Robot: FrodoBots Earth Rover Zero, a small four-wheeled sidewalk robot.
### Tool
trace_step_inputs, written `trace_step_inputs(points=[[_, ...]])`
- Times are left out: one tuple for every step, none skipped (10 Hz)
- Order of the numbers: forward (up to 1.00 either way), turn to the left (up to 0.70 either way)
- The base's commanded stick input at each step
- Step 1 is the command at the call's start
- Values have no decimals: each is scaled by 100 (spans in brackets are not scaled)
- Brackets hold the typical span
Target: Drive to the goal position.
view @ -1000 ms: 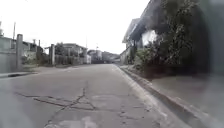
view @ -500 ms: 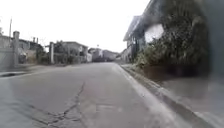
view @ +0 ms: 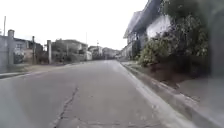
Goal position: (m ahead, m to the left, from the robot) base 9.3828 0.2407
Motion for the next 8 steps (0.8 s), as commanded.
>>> trace_step_inputs(points=[[100,0],[100,0],[100,0],[100,0],[100,0],[100,0],[100,0],[100,0]])
